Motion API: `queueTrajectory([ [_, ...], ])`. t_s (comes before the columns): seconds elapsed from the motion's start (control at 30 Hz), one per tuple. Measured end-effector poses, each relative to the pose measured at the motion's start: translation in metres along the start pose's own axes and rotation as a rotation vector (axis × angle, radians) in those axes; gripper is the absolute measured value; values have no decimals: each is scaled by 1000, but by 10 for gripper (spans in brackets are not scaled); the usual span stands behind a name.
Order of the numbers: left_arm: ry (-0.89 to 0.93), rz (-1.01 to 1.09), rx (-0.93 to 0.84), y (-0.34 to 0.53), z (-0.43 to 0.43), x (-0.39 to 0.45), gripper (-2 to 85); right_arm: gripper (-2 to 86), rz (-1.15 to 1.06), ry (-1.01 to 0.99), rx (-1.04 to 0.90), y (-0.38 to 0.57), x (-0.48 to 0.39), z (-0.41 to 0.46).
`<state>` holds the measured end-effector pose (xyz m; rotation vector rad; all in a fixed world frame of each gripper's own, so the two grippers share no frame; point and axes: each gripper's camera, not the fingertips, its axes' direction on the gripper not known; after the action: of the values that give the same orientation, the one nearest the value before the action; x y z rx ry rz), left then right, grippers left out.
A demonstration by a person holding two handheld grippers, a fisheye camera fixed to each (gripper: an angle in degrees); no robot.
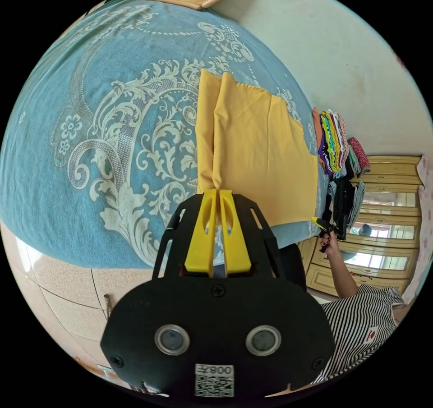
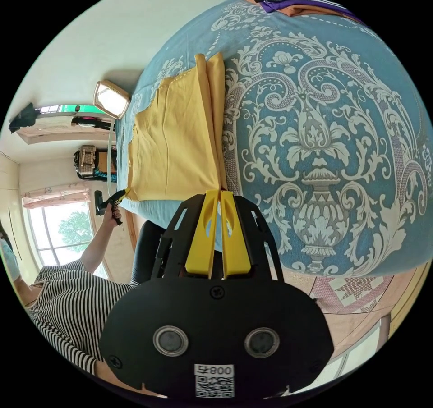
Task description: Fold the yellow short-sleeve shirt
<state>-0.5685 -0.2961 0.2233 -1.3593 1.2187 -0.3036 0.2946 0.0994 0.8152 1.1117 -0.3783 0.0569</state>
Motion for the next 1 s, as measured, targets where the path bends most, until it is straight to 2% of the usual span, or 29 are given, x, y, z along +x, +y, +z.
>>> queueTrajectory([
  [0.07,64,-5,33,10,-10,4,29,4,3,-13,10,6,3,0],
  [0.27,92,-17,24,34,-26,24,34,3,-32,-59,29,21,2,-9],
  [0.5,30,5,9,42,-44,75,12,4,-92,-42,21,35,-5,-16],
  [0.7,14,-32,-5,51,-53,118,18,4,-17,-4,-57,45,23,12],
  [1.0,24,-34,169,77,-103,217,31,9,65,-22,26,64,50,4],
])
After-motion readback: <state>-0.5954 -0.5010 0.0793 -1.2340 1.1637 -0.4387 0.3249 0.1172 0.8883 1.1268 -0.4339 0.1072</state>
